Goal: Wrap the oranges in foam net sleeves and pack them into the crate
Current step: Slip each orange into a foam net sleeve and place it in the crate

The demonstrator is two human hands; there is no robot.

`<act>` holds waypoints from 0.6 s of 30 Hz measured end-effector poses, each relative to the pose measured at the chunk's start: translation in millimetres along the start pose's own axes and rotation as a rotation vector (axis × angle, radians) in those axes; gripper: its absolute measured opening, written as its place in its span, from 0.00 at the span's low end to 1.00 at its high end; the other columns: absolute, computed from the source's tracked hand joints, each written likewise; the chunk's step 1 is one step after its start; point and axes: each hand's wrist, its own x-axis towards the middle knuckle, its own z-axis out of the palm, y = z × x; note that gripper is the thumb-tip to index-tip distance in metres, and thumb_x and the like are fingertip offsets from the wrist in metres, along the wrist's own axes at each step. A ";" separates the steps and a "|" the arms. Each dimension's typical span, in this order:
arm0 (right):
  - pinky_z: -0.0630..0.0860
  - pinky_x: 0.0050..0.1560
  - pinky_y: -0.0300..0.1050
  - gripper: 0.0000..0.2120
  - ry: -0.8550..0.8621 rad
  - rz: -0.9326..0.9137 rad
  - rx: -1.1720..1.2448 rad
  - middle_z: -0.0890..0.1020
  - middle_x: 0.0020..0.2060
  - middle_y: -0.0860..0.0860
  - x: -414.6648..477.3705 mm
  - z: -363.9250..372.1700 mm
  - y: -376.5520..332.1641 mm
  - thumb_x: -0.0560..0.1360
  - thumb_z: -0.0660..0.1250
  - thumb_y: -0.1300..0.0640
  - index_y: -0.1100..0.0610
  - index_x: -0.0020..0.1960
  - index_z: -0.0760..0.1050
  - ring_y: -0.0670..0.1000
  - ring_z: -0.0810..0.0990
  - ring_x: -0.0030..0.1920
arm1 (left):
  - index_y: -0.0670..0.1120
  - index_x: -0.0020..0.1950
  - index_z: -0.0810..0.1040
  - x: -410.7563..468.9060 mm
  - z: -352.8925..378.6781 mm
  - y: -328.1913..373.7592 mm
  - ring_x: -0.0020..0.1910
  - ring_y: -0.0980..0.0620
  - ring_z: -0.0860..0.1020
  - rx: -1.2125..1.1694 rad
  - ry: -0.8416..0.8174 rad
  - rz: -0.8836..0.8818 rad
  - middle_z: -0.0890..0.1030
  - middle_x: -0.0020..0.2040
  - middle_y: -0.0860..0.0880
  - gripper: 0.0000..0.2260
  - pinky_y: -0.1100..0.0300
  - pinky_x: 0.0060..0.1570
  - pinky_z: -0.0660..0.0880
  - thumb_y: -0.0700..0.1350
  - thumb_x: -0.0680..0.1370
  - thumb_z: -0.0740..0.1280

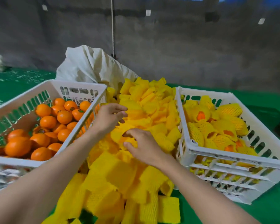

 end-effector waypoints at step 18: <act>0.67 0.41 0.35 0.07 -0.024 0.181 0.416 0.75 0.39 0.44 58.5 28.1 -45.1 0.72 0.69 0.65 0.55 0.46 0.74 0.35 0.72 0.38 | 0.43 0.65 0.73 -56.3 -85.9 -36.0 0.53 0.56 0.76 0.101 -0.285 -0.137 0.76 0.57 0.48 0.21 0.68 0.40 0.75 0.42 0.73 0.72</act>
